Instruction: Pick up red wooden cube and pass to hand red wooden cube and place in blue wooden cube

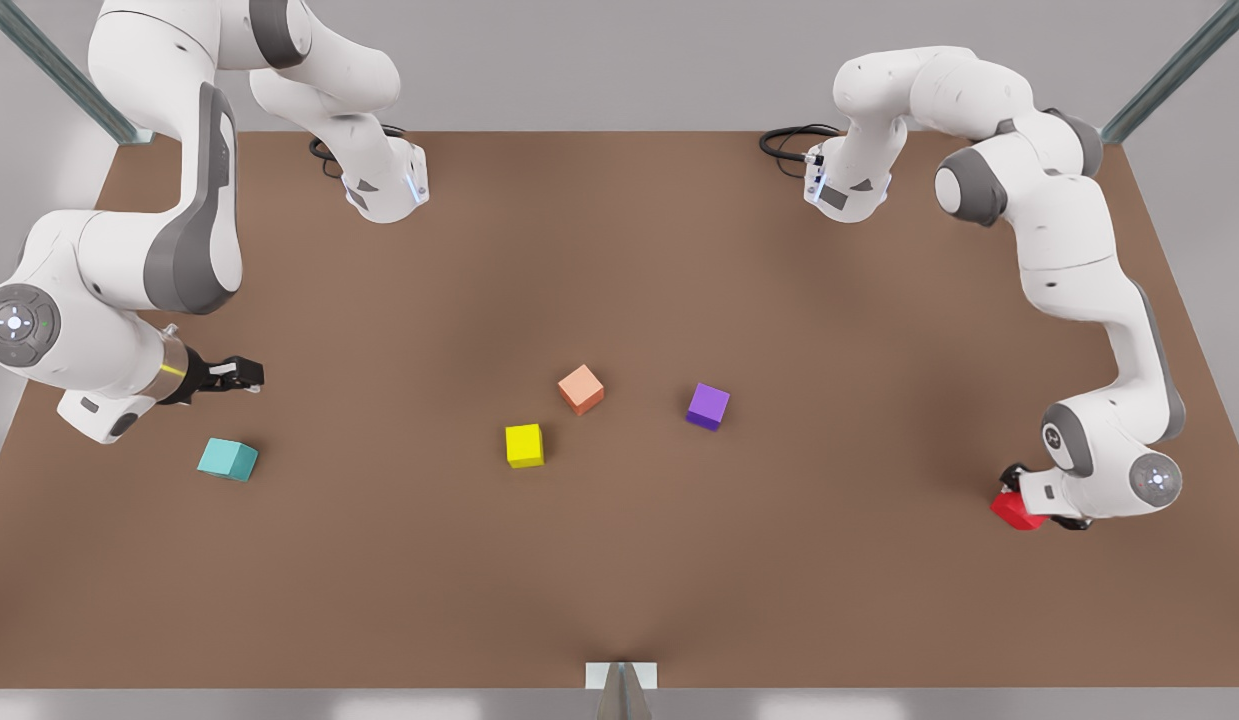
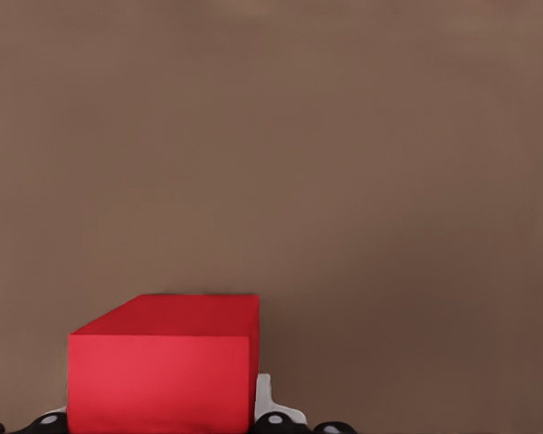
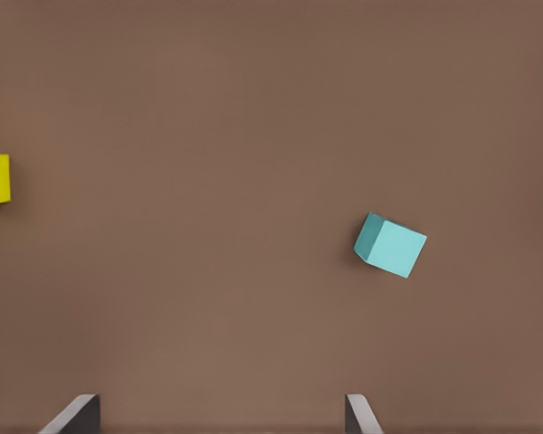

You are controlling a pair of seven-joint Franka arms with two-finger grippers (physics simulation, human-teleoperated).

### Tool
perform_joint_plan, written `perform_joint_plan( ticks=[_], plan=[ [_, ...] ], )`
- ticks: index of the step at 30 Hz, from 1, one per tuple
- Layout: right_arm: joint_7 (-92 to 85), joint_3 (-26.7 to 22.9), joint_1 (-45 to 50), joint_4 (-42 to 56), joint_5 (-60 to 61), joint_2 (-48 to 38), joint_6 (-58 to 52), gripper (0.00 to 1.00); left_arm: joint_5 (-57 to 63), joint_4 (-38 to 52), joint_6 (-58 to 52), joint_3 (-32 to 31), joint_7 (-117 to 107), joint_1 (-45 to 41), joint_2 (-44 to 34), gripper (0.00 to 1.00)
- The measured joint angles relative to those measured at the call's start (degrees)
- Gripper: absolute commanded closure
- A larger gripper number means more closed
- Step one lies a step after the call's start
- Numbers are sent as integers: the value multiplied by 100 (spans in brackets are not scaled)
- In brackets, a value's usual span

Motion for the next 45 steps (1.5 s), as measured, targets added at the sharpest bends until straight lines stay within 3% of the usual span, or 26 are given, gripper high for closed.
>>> perform_joint_plan(
  ticks=[3, 7, 10, 12, 19, 29, 35, 45],
  plan=[
    [-2, 0, -2, 0, 2, 5, 1, 0, -677, 257, -766, -676, -488, 24, -154, 33],
    [-49, 36, 36, 249, 342, 598, 56, 0, -2364, 395, -1770, -2244, -1465, -52, -77, 33],
    [-277, 48, 38, 747, 1543, 1587, 90, 0, -3112, 583, -1618, -3549, -2120, -416, 302, 33],
    [-494, 401, 53, 927, 2367, 2059, 166, 0, -3529, 632, -1229, -3875, -2538, -828, 417, 33],
    [-2059, 1801, 147, 1546, 4028, 3119, 854, 0, -5425, 648, 279, -4038, -3695, -1367, 696, 33],
    [-4760, 2050, 123, 1581, 6543, 4167, 2062, 0, -5750, 642, 1150, -4062, -4848, -1608, 650, 32],
    [-6028, 2183, 111, 1656, 7658, 4274, 2447, 0, -5630, 657, 1059, -4076, -5087, -1590, 641, 33],
    [-7474, 2417, 66, 1541, 8211, 4371, 2411, 0, -5667, 651, 942, -4163, -5049, -1601, 660, 32]
  ],
)
